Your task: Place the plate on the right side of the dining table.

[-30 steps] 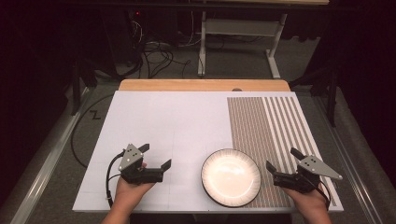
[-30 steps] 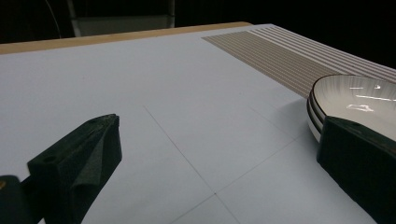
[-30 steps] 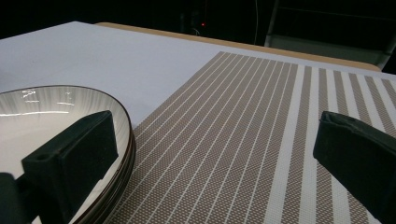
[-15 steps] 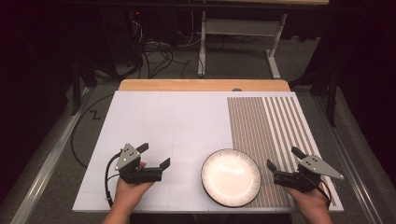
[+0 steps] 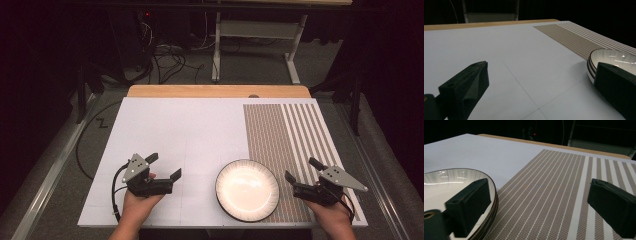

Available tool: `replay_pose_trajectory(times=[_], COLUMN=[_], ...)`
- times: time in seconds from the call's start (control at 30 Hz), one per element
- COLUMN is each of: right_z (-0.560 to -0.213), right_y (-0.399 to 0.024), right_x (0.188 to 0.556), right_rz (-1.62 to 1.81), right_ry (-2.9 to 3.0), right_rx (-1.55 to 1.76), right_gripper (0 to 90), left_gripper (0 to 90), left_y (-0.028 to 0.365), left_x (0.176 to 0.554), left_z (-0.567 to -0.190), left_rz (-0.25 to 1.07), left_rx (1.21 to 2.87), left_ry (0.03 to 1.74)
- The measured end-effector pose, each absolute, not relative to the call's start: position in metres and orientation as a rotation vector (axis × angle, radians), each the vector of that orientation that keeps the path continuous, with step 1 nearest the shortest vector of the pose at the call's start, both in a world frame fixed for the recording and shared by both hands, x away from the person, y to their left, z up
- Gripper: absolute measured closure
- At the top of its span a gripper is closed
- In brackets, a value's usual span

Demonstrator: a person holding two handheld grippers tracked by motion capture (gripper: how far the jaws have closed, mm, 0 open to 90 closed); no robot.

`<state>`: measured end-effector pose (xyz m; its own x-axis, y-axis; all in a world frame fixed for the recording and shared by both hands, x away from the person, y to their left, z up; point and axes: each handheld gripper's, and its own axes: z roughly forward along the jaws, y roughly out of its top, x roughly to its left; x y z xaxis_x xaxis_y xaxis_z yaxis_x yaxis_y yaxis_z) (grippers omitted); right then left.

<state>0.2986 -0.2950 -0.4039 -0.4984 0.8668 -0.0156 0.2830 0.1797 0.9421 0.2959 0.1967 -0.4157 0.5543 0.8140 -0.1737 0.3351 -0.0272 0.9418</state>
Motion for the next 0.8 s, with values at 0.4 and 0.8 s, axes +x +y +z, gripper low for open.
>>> replay_pose_trajectory(times=[0.4,0.8], right_z=[-0.4007,-0.3967], right_y=[-0.2944,-0.2942], right_x=[0.2969,0.2992], right_rz=[1.321,1.299], right_ry=[1.958,2.117], right_rx=[1.065,1.015], right_gripper=[35.0,63.0], left_gripper=[0.6,0.8], left_y=[0.1973,0.1974], left_x=[0.2954,0.2954], left_z=[-0.4149,-0.4148], left_rz=[0.509,0.51], left_rx=[1.607,1.604], left_ry=[0.99,0.991])
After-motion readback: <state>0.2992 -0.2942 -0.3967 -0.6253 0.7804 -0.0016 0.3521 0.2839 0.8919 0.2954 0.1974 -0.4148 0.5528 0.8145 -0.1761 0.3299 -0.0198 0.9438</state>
